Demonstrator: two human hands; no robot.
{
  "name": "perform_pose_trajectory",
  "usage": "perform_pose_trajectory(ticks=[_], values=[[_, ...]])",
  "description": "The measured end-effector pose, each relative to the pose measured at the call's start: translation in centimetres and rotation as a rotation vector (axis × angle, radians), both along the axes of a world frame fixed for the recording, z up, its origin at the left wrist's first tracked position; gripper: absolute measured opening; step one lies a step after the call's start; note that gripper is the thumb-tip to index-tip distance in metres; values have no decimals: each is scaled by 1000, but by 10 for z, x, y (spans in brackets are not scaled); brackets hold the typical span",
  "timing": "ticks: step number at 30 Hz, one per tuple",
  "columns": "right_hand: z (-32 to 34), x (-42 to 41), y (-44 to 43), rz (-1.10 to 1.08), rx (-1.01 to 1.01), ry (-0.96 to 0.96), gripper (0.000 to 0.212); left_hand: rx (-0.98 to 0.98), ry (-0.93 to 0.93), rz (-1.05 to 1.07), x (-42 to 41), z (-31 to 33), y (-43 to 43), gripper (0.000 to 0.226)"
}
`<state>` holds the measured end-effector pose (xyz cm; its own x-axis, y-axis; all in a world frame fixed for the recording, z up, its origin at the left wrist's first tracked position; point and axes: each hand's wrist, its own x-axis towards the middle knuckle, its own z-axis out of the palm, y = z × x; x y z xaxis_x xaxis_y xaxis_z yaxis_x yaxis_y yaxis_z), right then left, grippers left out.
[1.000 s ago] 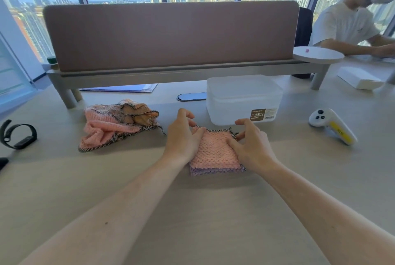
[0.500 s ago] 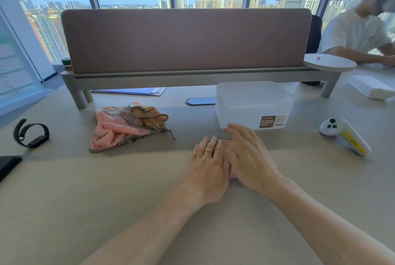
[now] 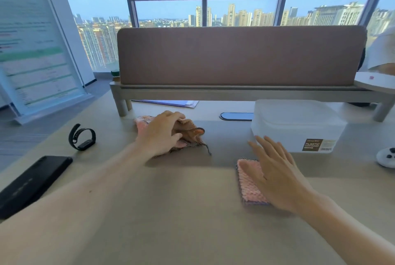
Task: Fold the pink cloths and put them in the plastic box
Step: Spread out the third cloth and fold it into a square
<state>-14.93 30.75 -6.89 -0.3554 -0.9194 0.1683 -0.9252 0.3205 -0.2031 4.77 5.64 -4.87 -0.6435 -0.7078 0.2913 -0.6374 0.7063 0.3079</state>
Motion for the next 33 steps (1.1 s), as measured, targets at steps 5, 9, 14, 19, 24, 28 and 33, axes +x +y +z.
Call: perform_pose_trajectory(ticks=[5, 9, 14, 19, 24, 28, 33], values=[[20, 35, -30, 74, -59, -66, 71, -131, -364, -92, -46, -14, -7, 60], [26, 44, -31, 90, -95, -116, 56, -263, -314, 9, -64, -16, -26, 25], [37, 36, -53, 34, -189, -232, 52, -181, -15, -61, -52, 13, -33, 2], [78, 55, -96, 87, -390, -371, 66, -185, 185, -252, -16, 85, 0, 15], [116, 69, -96, 160, -452, -244, 24, -223, 221, -293, 26, 138, 36, 26], [132, 75, -72, 165, -451, -191, 19, -157, 182, -280, 56, 155, 60, 18], [165, 64, -17, 240, -205, -65, 27, -86, -48, -227, 118, 165, 77, 3]])
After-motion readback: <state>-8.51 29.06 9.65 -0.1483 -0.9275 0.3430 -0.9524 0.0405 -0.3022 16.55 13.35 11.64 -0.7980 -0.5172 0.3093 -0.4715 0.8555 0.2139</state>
